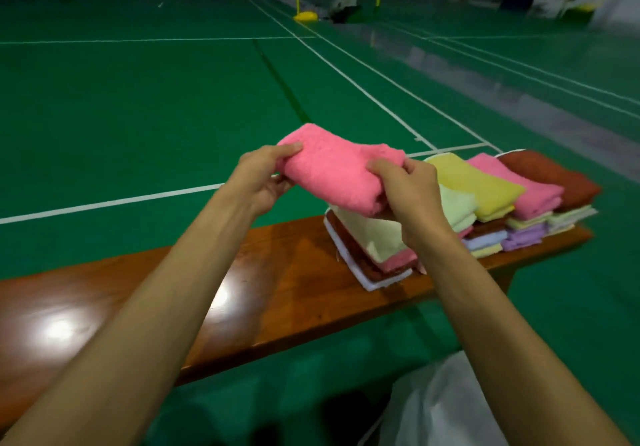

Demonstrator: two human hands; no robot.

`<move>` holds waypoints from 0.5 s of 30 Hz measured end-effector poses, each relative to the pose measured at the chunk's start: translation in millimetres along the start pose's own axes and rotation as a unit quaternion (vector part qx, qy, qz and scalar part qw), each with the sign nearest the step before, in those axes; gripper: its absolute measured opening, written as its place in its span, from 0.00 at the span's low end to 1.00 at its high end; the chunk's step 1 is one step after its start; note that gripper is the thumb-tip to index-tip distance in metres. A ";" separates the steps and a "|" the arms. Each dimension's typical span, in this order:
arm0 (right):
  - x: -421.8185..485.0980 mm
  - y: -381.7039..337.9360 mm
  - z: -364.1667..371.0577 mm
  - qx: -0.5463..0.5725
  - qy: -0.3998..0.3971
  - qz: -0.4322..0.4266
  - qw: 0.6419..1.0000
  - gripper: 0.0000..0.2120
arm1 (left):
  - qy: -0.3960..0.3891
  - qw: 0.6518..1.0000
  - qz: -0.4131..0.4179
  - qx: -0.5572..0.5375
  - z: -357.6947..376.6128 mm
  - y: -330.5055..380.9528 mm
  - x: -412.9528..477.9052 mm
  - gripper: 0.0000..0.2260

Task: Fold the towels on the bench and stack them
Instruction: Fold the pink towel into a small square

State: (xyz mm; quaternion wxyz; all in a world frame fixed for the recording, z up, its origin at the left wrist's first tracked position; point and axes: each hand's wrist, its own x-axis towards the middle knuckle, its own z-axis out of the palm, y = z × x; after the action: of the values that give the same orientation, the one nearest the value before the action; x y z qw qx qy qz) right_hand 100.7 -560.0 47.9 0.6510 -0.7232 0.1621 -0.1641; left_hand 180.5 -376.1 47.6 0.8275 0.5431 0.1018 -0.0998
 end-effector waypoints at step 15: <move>13.4 75.7 -51.4 -0.401 0.160 -0.072 0.899 0.23 | 0.041 0.899 0.174 0.400 50.1 -105.1 81.8 0.19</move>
State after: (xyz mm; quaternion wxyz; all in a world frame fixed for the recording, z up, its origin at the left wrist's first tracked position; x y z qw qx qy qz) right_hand 88.0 -619.2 -21.9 0.2569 -0.8969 0.2635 -0.2453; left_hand 233.0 -467.6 -47.8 0.5399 0.8409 -0.0095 0.0360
